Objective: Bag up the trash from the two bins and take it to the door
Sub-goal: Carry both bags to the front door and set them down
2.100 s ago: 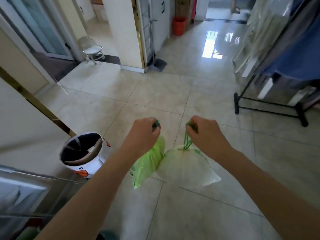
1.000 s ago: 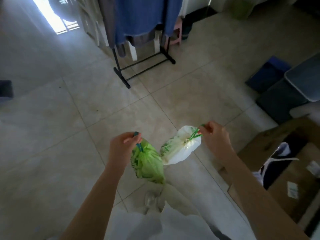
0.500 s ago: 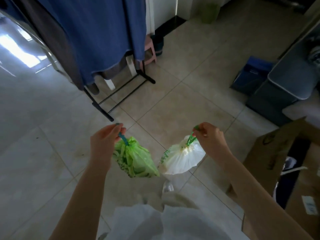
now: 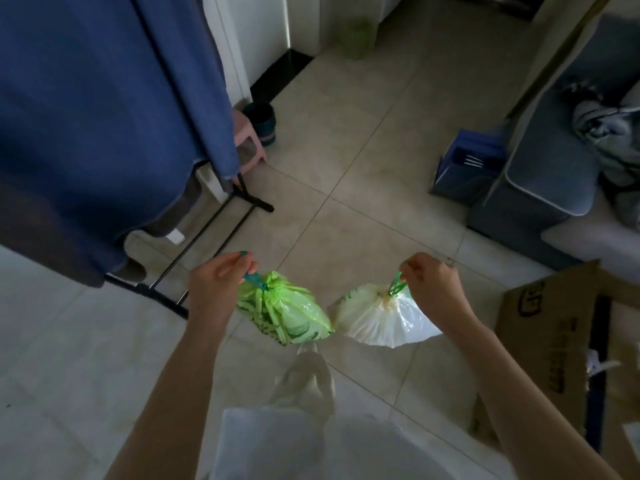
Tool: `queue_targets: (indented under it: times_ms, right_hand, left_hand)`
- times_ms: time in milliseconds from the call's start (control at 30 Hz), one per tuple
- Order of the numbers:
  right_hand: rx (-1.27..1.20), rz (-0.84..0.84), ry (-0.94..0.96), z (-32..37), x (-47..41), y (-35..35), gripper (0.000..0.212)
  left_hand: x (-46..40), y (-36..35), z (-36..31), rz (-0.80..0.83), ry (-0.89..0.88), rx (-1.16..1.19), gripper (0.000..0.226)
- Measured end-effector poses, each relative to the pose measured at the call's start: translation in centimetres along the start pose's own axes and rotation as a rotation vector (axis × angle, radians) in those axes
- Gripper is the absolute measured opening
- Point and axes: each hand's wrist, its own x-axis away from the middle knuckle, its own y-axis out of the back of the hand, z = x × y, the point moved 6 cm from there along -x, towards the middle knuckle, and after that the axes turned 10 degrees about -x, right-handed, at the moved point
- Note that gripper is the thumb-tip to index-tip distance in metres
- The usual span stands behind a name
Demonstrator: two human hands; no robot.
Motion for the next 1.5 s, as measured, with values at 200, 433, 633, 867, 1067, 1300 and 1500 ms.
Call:
queue_targets:
  times_ms: [200,433,633,867,1067,1300,1500]
  right_hand:
    - [0.039,-0.139,-0.074,1.3,-10.3,1.2,0.014]
    - [-0.001,-0.238,-0.100,2.5,-23.5,3.1,0.010]
    - [0.038,-0.171,-0.029,3.1,-37.1,4.7,0.013]
    - [0.040,-0.217,0.037,4.6,-51.7,9.8,0.015]
    - [0.038,-0.229,-0.005,4.1,-61.8,12.0,0.014]
    - [0.067,-0.304,-0.093,2.3,-77.1,16.6,0.012]
    - [0.049,-0.394,-0.181,0.7,-89.1,21.7,0.017]
  left_hand:
    - [-12.6,-4.3,-5.7,0.129,-0.076,-0.072,0.020]
    - [-26.1,-10.9,-11.4,0.138,-0.055,-0.056,0.022]
    - [-38.4,-17.0,-17.1,0.055,-0.107,-0.049,0.021]
    - [-50.6,-24.4,-23.8,0.063,-0.133,-0.020,0.007]
    - [-59.3,-31.0,-28.7,0.132,-0.201,-0.110,0.006]
    - [-73.3,-41.6,-36.2,0.237,-0.289,-0.230,0.016]
    - [-84.1,-50.8,-43.4,0.322,-0.367,-0.282,0.009]
